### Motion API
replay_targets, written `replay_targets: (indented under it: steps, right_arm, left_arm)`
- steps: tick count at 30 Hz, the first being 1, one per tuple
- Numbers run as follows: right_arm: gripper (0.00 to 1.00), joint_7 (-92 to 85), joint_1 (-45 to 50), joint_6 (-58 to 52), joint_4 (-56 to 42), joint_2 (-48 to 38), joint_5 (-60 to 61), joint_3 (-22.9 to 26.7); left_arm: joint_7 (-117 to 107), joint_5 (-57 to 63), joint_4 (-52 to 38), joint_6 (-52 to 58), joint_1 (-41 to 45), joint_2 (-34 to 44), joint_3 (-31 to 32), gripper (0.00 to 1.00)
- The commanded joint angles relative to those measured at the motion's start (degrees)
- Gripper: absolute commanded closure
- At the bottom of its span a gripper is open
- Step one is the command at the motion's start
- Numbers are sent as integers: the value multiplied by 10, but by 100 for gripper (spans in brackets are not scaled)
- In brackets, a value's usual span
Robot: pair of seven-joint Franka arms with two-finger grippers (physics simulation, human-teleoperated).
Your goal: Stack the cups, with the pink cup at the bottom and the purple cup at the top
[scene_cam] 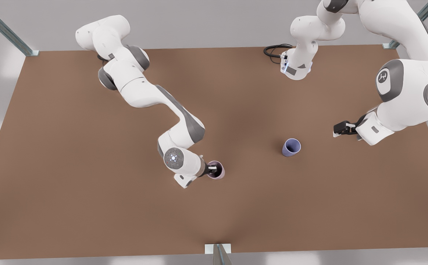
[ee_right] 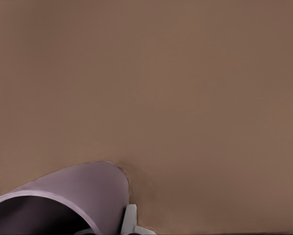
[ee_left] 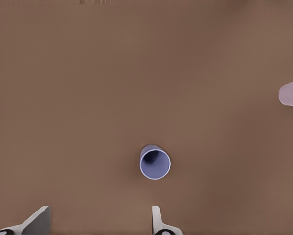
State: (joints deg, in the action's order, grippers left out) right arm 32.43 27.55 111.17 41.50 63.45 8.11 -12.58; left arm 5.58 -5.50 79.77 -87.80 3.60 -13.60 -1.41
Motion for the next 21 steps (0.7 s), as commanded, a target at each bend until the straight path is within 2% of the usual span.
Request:
replay_targets:
  steps: [1, 8, 10, 11, 14, 15, 16, 17, 18, 21]
  right_arm:
    - [79, 518, 16, 53, -1, 9, 3, -5]
    - [79, 540, 55, 31, -1, 26, -19, 0]
    - [79, 537, 58, 18, 2, 28, -42, 0]
    - [79, 536, 58, 12, 2, 30, -56, 0]
    - [79, 531, 60, 1, 2, 32, -74, -2]
    - [74, 532, 60, -2, 2, 33, -74, -5]
    - [46, 532, 60, -7, 2, 33, -73, -6]
    - [12, 533, 60, -7, 2, 34, -74, -6]
    - [0, 533, 65, -6, 2, 34, -75, -3]
    - [0, 532, 84, 0, 3, 37, -75, 10]
  left_arm:
    - [-2, 0, 3, 1, 0, -2, 0, 0]
    - [-21, 5, 14, 6, 7, -3, 10, 0]
    - [-22, 5, 43, -18, 17, 0, 9, 0]
    - [-44, 5, 79, -71, 36, 1, 9, 0]
    - [-172, 5, 149, -110, 61, 10, 9, 0]
    - [-184, 5, 179, -128, 69, 18, 9, 0]
    - [-187, 5, 194, -147, 73, 17, 9, 0]
    - [-187, 5, 210, -178, 74, 12, 9, 0]
    - [-187, 4, 231, -215, 74, 7, 9, 0]
    - [-186, 3, 272, -278, 74, -3, 9, 0]
